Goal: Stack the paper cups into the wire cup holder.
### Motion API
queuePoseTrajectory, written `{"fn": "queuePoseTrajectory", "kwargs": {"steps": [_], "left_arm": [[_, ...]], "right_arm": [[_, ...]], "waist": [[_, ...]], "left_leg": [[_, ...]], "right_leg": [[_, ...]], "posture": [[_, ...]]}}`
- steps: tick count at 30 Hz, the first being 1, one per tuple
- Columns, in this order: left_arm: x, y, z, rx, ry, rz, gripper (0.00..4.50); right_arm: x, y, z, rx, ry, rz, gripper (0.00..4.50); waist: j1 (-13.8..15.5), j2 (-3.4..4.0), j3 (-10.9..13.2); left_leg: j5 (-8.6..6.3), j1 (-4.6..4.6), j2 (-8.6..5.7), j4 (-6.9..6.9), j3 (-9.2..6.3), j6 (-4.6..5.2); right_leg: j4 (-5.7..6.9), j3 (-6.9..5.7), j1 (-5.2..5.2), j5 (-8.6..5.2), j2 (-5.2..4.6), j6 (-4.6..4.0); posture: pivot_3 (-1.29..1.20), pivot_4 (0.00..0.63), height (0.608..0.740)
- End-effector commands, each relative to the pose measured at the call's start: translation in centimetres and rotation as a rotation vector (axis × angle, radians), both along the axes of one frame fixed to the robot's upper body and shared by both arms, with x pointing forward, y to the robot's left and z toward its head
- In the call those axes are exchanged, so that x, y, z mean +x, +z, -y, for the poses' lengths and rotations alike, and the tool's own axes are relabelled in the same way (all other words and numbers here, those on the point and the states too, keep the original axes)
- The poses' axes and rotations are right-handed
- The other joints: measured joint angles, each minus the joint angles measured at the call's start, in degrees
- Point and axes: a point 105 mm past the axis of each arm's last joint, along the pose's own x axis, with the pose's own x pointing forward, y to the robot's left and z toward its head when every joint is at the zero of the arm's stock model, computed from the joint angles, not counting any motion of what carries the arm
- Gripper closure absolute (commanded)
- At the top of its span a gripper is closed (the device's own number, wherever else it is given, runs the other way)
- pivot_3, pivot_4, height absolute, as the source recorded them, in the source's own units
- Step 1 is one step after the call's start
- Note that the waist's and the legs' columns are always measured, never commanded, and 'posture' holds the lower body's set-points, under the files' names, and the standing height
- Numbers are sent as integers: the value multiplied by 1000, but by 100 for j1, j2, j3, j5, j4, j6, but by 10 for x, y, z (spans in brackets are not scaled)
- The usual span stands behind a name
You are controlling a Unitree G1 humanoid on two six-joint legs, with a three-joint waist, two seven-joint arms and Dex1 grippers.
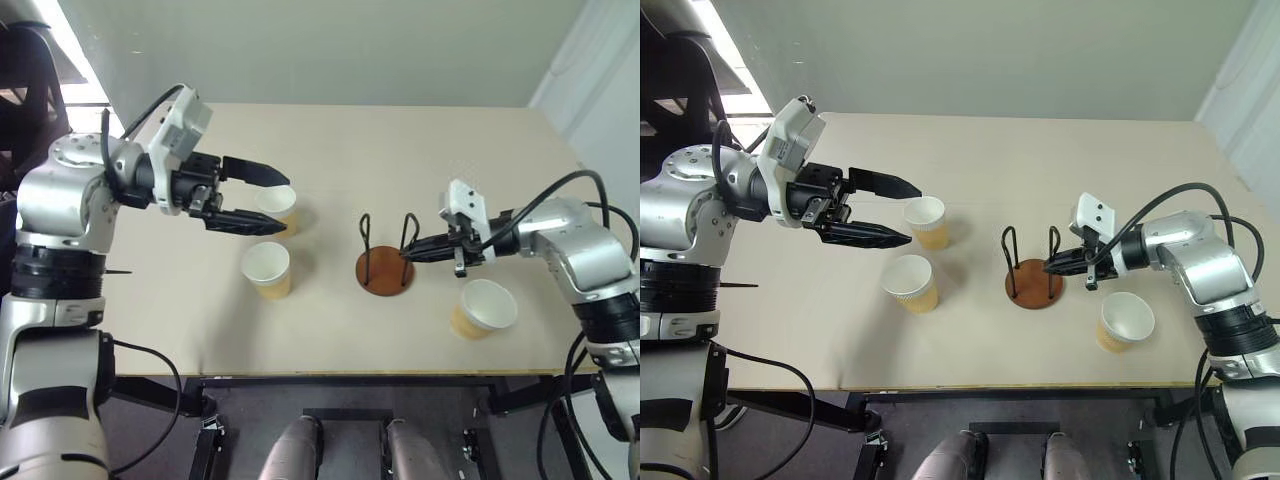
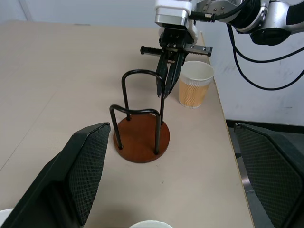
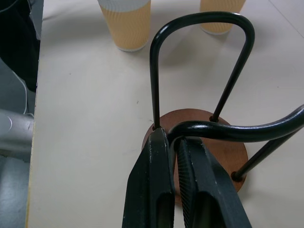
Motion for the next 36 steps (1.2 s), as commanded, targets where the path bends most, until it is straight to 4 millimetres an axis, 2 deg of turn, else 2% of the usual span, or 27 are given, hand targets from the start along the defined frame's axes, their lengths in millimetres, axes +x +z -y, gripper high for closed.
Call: {"fn": "queuePoseTrajectory", "kwargs": {"steps": [1,4,10,13,20,22,25,27,29,31,33,36], "left_arm": [[-8,13,1,16,-34,47,0],[-7,14,2,14,-34,48,0],[-7,14,4,7,-39,48,0],[-5,15,6,-5,-38,48,0],[1,22,6,-23,-10,63,0],[0,22,5,-7,-17,72,0],[1,19,4,45,-5,111,0],[6,13,1,114,16,153,0],[21,4,-7,233,81,226,0],[32,-1,-16,332,125,292,0],[48,-4,-31,509,185,408,0],[62,-2,-46,676,218,515,0]], "right_arm": [[7,6,4,-32,-7,53,4443],[14,1,12,-61,-38,41,3716],[14,2,22,-85,-51,37,1673],[13,9,28,-70,-81,38,1673],[22,58,53,85,-263,97,1673],[20,77,55,128,-282,146,1673],[3,113,53,188,-258,251,1673],[-11,126,50,188,-221,300,1673],[-27,137,45,181,-177,332,1673],[-37,141,41,171,-144,348,1673],[-45,143,39,168,-135,344,1673],[-47,143,40,161,-151,338,1673]], "waist": [[4,0,0],[3,0,0],[-1,0,0],[1,0,0],[1,0,0],[0,0,0],[1,1,1],[5,1,1],[14,1,1],[11,1,0],[8,1,0],[4,0,1]], "left_leg": [[0,0,0,0,0,0],[0,0,0,0,0,0],[0,0,4,0,-1,0],[0,0,4,0,-1,-1],[0,0,4,-1,1,-2],[0,2,6,-1,0,-3],[-1,1,7,-4,0,-5],[-2,-2,7,-7,1,-6],[-4,-4,8,-8,0,-7],[-5,-3,7,-8,0,-7],[-6,-3,8,-7,0,-7],[-5,-4,6,-3,-1,-7]], "right_leg": [[0,0,0,0,0,0],[-1,0,1,1,-1,-4],[1,-2,-1,2,1,-5],[0,-3,0,1,1,-6],[1,-1,0,1,1,-7],[1,-2,1,0,2,-9],[-1,-2,-1,-1,3,-11],[0,-2,-6,-4,3,-11],[-1,-4,-6,-9,4,-14],[-1,-4,-5,-12,5,-16],[-2,-3,-5,-12,6,-16],[-2,0,-6,-11,8,-18]], "posture": [[0,150,740],[0,150,740],[0,150,740],[0,150,740],[0,150,740],[0,150,740],[0,150,740],[0,150,740],[0,150,740],[0,150,740],[0,150,740],[0,150,740]]}}
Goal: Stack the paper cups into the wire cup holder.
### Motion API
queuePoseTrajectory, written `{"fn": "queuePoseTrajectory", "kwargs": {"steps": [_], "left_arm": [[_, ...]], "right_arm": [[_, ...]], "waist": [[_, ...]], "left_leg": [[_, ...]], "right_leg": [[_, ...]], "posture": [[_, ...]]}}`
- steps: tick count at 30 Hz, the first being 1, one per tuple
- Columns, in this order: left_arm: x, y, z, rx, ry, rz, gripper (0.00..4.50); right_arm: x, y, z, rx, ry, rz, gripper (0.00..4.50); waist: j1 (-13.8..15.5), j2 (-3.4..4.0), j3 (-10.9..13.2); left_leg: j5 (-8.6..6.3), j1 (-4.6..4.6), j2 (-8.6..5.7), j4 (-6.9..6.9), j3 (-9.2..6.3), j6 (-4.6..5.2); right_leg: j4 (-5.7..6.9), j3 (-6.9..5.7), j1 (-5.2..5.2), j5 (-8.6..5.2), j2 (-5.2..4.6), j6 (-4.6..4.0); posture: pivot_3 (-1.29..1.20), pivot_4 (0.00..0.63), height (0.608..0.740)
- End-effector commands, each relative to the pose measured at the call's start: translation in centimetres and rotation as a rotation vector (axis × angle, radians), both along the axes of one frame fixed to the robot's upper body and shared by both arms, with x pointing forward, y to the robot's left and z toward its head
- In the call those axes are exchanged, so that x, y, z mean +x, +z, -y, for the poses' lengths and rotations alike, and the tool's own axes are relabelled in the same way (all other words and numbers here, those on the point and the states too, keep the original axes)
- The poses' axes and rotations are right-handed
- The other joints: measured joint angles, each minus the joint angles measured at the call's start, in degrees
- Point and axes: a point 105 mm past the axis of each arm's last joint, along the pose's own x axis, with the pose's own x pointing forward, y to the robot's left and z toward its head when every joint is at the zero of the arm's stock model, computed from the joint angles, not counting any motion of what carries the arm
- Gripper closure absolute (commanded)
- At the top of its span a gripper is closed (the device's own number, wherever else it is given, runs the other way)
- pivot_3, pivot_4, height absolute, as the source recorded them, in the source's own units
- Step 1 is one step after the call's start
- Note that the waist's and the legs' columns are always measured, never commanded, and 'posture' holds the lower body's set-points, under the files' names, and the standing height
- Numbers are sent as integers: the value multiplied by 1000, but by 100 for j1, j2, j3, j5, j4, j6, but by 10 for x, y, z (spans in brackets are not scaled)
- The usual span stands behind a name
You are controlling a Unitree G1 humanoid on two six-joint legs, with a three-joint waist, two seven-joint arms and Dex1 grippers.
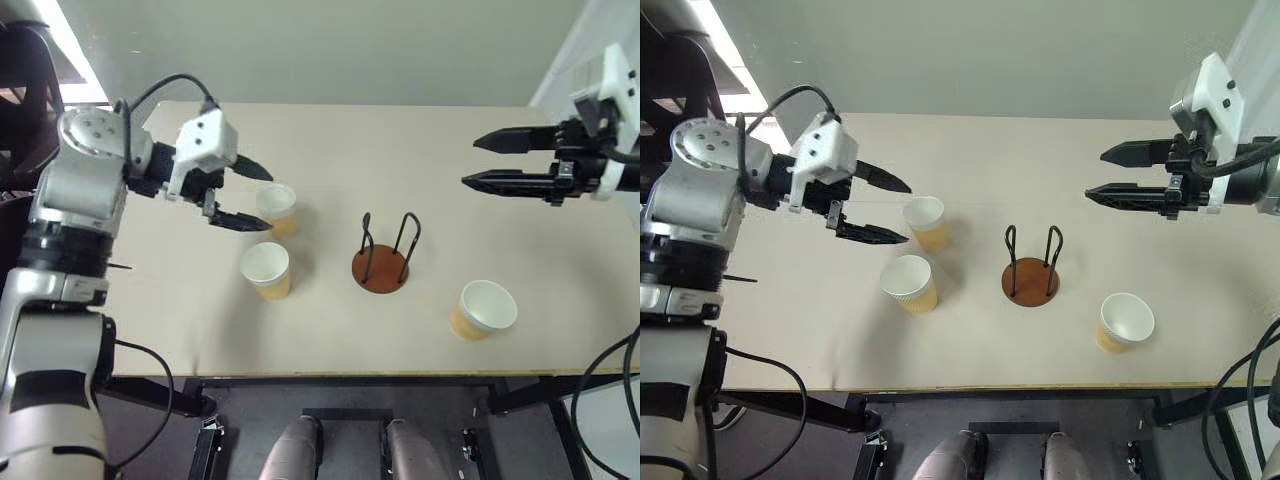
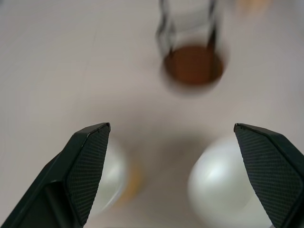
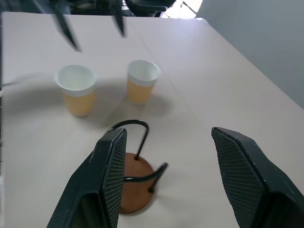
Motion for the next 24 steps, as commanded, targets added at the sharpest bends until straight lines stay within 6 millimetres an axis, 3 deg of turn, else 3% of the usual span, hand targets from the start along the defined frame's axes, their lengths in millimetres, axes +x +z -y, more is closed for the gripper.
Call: {"fn": "queuePoseTrajectory", "kwargs": {"steps": [1,6,12,14,24], "left_arm": [[12,18,-15,173,25,162,0],[19,22,-9,257,-14,207,0],[21,-5,-1,370,-81,168,0],[25,-12,-2,393,-74,175,0],[38,-24,-5,435,-43,203,0]], "right_arm": [[-7,12,4,7,-22,45,1673],[-5,9,7,4,-39,39,1673],[-3,10,11,-7,-55,33,1673],[-3,11,13,-7,-65,31,1673],[-6,15,17,-1,-61,33,1673]], "waist": [[-1,0,0],[15,0,-1],[24,-2,-2],[19,-1,-1],[26,0,-1]], "left_leg": [[0,-2,-1,0,-2,0],[0,-42,-11,0,-11,2],[-2,-95,-15,9,-24,6],[-3,-109,-10,15,-28,8],[-1,-145,-17,85,-50,12]], "right_leg": [[2,2,-3,0,-1,0],[2,-6,-38,-1,-3,1],[4,-21,-85,15,-5,28],[4,-15,-97,43,-12,76],[13,-26,-103,40,-5,57]], "posture": [[0,150,740],[0,150,740],[0,150,740],[0,150,740],[0,150,740]]}}
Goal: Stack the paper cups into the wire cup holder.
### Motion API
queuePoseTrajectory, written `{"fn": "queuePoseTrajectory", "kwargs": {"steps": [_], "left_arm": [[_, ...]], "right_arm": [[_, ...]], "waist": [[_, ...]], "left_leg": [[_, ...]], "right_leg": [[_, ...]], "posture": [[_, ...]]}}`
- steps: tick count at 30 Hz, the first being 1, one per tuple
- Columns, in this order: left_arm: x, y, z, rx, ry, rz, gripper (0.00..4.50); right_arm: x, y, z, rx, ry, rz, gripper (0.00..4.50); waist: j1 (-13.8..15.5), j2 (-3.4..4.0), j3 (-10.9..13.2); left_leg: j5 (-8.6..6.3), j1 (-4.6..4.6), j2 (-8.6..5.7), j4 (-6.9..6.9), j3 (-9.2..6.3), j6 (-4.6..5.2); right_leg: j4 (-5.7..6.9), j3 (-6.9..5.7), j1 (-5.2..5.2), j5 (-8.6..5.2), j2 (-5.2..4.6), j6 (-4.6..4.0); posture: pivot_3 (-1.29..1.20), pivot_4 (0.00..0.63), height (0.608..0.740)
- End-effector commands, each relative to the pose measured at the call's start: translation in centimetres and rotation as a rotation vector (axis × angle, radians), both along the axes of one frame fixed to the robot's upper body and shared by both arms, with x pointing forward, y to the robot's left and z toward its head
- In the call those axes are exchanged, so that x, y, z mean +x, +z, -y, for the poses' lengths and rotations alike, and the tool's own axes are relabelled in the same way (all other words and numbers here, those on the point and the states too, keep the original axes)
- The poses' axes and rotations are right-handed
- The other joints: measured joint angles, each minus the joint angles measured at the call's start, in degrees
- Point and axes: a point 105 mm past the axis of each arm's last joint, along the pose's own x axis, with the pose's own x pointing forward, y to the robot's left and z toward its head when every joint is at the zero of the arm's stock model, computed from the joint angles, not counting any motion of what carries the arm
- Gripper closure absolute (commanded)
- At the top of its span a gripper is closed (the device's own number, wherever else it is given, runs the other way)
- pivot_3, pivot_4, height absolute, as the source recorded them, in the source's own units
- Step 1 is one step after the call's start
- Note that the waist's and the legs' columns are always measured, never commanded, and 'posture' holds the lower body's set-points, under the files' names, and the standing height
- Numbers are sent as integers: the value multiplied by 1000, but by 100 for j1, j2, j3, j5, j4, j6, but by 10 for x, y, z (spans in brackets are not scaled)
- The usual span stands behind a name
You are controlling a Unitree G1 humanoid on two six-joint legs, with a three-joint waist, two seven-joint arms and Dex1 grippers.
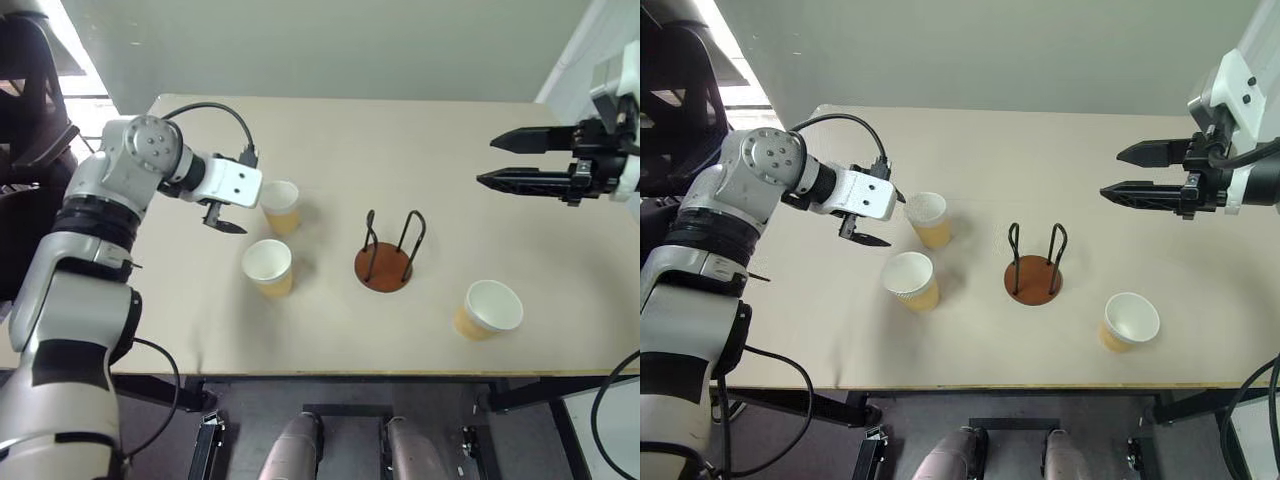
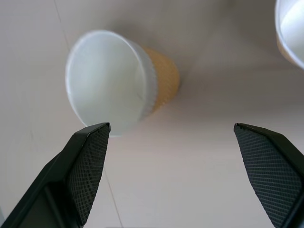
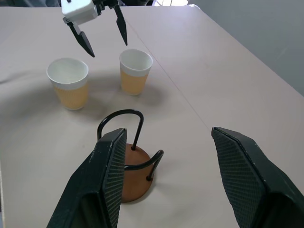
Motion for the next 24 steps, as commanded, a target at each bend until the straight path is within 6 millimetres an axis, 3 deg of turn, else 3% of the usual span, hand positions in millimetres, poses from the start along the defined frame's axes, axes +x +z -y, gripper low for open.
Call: {"fn": "queuePoseTrajectory", "kwargs": {"steps": [1,9,24], "left_arm": [[3,13,3,-10,-10,46,0],[10,-3,4,5,1,44,0],[17,8,14,3,-18,118,0]], "right_arm": [[-9,14,0,2,29,54,1673],[-14,15,-3,14,56,61,1673],[-12,15,1,20,40,65,1673]], "waist": [[5,1,1],[11,0,0],[7,0,-1]], "left_leg": [[0,-2,-2,11,-6,0],[29,1,-15,24,-7,3],[45,-2,-14,16,-3,2]], "right_leg": [[0,1,6,0,-2,-3],[8,8,10,31,0,-9],[18,10,-2,37,0,-10]], "posture": [[0,150,740],[0,150,740],[0,150,740]]}}
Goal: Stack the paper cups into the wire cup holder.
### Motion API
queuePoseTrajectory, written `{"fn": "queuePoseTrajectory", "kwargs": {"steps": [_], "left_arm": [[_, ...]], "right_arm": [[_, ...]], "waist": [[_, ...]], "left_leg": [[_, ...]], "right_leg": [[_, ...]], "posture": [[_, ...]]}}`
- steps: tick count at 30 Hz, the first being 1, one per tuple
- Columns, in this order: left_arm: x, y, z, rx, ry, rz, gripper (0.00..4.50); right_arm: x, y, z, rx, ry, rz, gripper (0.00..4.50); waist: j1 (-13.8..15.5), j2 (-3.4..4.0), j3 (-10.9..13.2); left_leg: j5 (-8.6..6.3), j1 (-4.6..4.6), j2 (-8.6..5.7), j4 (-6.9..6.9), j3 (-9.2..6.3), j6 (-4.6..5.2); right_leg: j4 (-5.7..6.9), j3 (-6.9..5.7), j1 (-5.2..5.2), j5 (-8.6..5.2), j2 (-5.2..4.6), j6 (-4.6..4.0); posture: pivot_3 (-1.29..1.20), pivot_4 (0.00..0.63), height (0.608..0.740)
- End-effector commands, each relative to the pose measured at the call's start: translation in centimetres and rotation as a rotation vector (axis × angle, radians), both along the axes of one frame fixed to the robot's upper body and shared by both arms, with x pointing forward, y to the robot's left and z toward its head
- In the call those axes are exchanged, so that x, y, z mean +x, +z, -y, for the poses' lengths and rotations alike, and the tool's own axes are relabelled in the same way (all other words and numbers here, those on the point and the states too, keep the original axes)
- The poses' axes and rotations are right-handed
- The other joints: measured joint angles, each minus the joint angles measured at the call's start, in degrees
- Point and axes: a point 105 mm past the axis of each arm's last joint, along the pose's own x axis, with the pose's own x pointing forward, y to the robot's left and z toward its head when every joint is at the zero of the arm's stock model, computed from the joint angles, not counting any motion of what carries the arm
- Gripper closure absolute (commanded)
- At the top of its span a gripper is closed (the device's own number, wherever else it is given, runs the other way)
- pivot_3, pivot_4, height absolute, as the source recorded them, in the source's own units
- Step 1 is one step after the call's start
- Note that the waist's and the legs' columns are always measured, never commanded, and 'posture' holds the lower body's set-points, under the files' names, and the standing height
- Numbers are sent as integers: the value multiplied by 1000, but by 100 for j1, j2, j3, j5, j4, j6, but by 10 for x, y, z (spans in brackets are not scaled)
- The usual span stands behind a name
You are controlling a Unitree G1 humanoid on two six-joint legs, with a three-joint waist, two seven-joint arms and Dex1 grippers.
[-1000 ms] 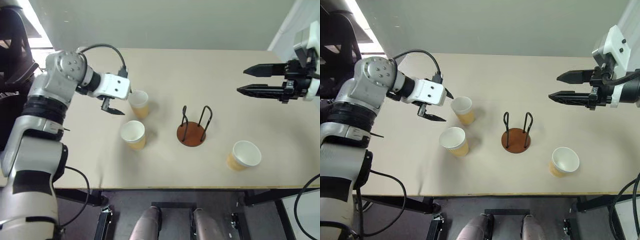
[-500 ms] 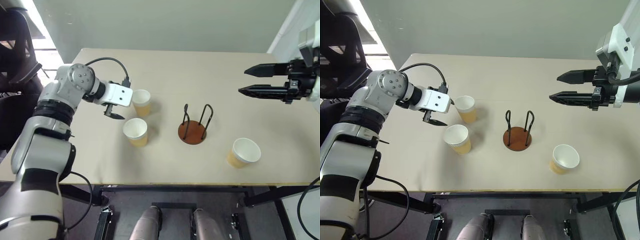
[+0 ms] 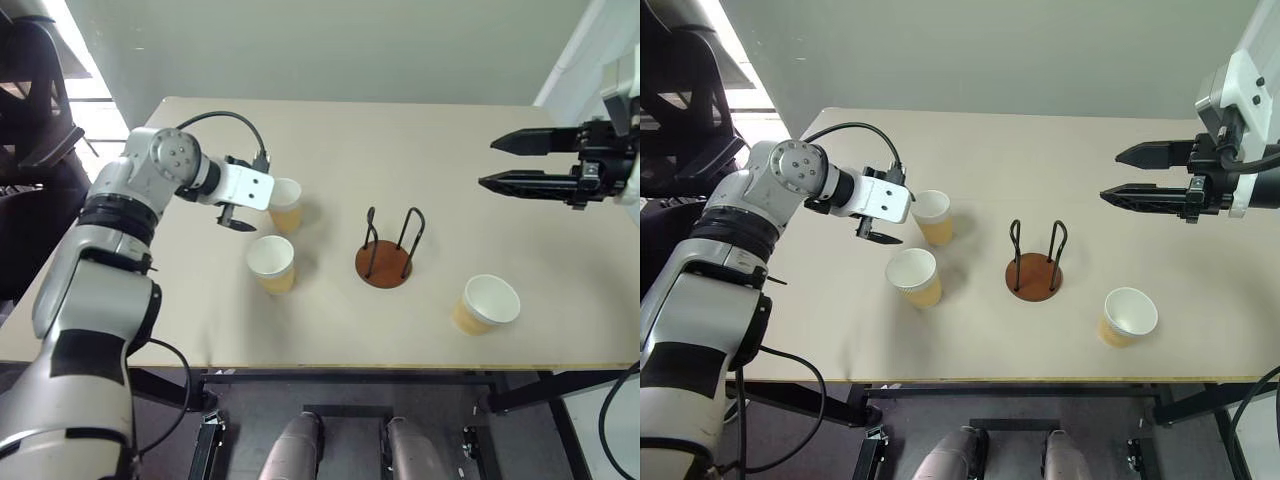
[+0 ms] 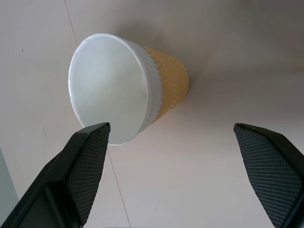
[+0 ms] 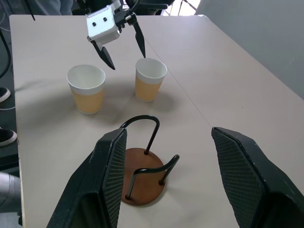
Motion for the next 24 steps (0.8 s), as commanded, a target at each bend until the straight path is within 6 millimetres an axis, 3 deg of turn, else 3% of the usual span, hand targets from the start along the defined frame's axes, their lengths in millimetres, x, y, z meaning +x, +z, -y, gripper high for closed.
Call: {"fn": "queuePoseTrajectory", "kwargs": {"steps": [1,13,16,24], "left_arm": [[1,16,4,2,-23,52,0],[19,10,9,124,-35,230,0],[20,9,10,130,-41,239,625],[15,12,12,125,-66,204,3551]], "right_arm": [[-6,14,3,5,-2,65,1673],[-8,14,-1,22,-1,65,1673],[-9,14,-1,26,-4,65,1630],[-10,13,0,25,-10,62,1630]], "waist": [[-9,0,0],[1,-1,0],[1,-1,0],[3,0,0]], "left_leg": [[0,0,-3,0,5,1],[10,4,-10,3,14,5],[13,4,-8,1,14,4],[15,6,-5,0,8,2]], "right_leg": [[2,-9,-1,0,8,0],[11,-13,0,4,9,2],[16,-13,-3,5,8,1],[19,-12,-3,5,8,1]], "posture": [[0,150,740],[0,150,740],[0,150,740],[0,150,740]]}}
